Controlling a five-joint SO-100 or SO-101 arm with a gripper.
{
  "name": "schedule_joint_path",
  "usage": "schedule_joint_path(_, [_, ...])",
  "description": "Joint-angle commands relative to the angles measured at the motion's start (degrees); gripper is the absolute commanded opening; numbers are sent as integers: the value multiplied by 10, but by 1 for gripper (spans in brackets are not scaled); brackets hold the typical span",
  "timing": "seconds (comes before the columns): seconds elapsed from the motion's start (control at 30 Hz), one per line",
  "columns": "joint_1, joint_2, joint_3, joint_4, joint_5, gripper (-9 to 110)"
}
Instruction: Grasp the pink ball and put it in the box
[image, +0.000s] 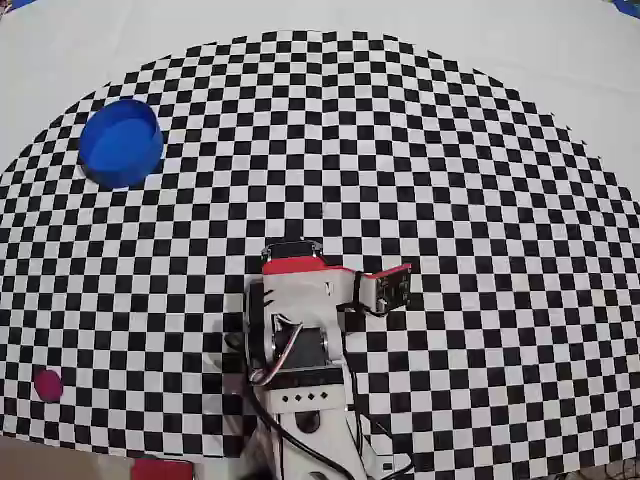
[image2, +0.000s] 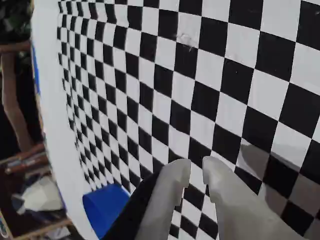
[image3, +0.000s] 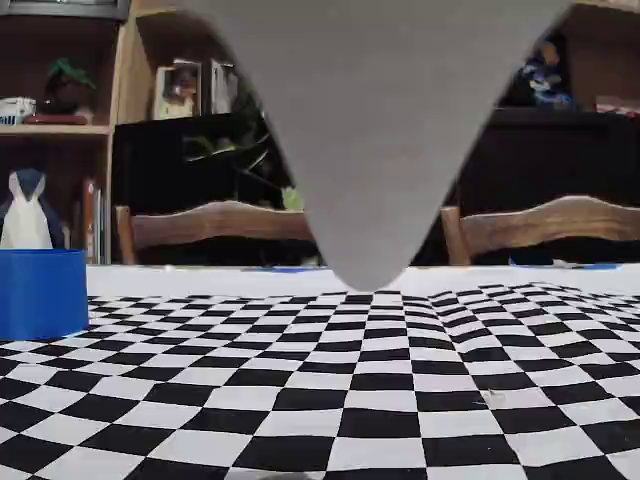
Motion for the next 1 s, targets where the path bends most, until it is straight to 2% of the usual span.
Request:
schedule_joint_path(0.0, [4,15,5,4,4,0])
schedule_joint_path(0.97, [-16,15,5,4,1,0])
